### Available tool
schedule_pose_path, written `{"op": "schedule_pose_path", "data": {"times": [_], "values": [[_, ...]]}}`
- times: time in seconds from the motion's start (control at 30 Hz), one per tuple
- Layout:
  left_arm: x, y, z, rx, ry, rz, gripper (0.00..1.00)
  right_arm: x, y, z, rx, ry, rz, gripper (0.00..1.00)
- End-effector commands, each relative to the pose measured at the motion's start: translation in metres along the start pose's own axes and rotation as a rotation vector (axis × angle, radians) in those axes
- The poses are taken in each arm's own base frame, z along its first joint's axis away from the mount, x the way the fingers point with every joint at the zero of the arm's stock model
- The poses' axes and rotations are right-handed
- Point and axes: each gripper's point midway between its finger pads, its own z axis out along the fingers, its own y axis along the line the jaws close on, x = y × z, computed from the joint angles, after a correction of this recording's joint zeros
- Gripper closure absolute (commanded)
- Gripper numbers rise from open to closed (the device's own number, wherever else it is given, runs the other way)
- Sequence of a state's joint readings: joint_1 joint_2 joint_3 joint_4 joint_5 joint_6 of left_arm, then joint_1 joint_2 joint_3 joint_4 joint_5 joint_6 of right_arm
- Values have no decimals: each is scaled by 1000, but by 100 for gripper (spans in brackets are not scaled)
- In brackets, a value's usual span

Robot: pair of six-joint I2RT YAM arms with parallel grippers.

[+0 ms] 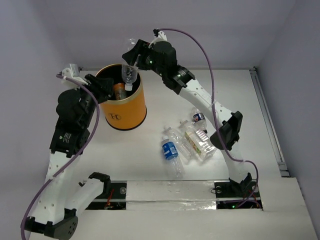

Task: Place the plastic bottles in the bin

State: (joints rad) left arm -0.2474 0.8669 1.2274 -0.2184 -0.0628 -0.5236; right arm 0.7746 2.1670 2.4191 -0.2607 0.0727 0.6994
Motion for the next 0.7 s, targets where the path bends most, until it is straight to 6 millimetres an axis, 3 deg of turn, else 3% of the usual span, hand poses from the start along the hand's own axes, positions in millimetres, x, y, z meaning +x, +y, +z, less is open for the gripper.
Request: {"op": "schedule_pose_path", "data": {"times": [0.0,0.03,0.07,0.1,0.17,0.23,0.33,0.4,0.43,0.47,0.5,0.53,0.57,0.6,0.63,0.67], "values": [[57,11,-17,-27,168,-45,65,-29,32,-5,-60,-105,-29,30],[80,21,-26,-39,223,-57,65,-28,31,-4,-59,-104,-37,27],[89,25,-32,-38,244,-73,65,-25,28,-2,-56,-98,-39,19],[118,29,-39,-26,323,-110,65,-23,28,0,-61,-95,-45,16],[132,29,-53,1,362,-153,65,-24,28,1,-64,-97,-56,10],[160,27,-63,44,452,-188,63,-25,28,0,-58,-102,-58,6],[190,30,-66,60,551,-184,57,-36,34,-8,-59,-117,-70,1],[205,20,-69,96,617,-171,53,-36,30,-14,-35,-106,-82,2],[209,14,-68,116,636,-167,51,-53,42,-31,-51,-134,-93,6],[225,5,-70,135,696,-147,47,-56,42,-39,-47,-135,-104,24],[231,0,-71,142,717,-135,43,-43,17,-39,6,-101,-118,42],[234,-8,-72,157,732,-124,40,-41,13,-47,20,-90,-131,61],[250,-7,-71,136,783,-109,34,-66,18,-74,20,-130,-129,84],[262,-16,-78,155,822,-85,31,-45,-19,-79,96,-72,-144,90],[276,-16,-80,141,865,-70,28,-43,-32,-90,127,-60,-148,93],[286,-18,-83,139,894,-60,25,-61,-27,-120,120,-89,-148,95]]}}
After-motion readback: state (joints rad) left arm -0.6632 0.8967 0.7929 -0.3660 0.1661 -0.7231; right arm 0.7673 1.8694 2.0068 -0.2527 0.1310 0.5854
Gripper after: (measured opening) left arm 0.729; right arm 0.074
